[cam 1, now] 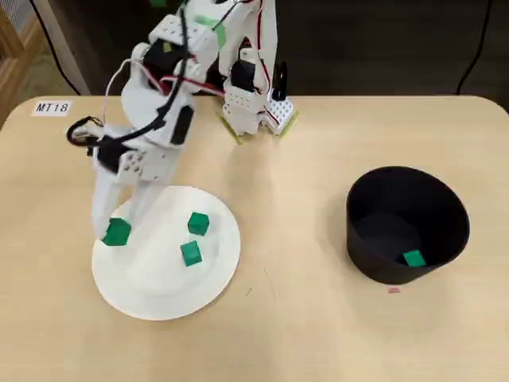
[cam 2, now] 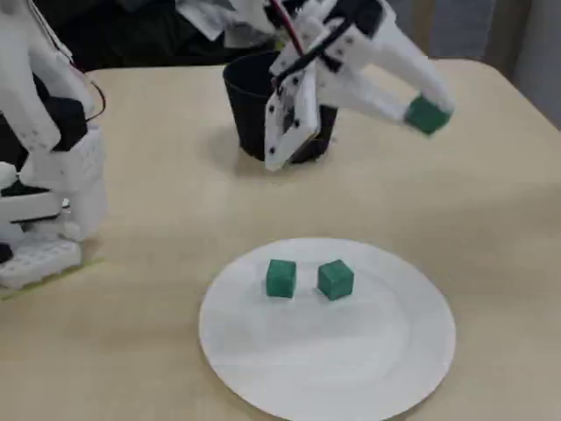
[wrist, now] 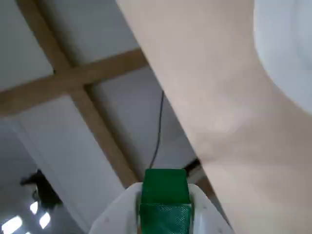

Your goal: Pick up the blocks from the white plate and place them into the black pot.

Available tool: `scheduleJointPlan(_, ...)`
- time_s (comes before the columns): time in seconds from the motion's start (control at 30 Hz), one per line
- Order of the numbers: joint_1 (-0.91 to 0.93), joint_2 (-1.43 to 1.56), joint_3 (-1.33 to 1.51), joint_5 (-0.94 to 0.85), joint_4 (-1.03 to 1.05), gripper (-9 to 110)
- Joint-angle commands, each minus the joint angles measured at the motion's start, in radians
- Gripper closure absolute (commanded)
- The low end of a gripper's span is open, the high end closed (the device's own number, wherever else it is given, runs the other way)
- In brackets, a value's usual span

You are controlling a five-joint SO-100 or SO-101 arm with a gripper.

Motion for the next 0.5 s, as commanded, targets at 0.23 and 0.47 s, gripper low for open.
scheduleJointPlan(0.23, -0.644, 0.155, 0.000, -0.084, 0.020, 104)
scheduleJointPlan(0.47, -0.821, 0.153, 0.178, -0.120, -0.046, 104)
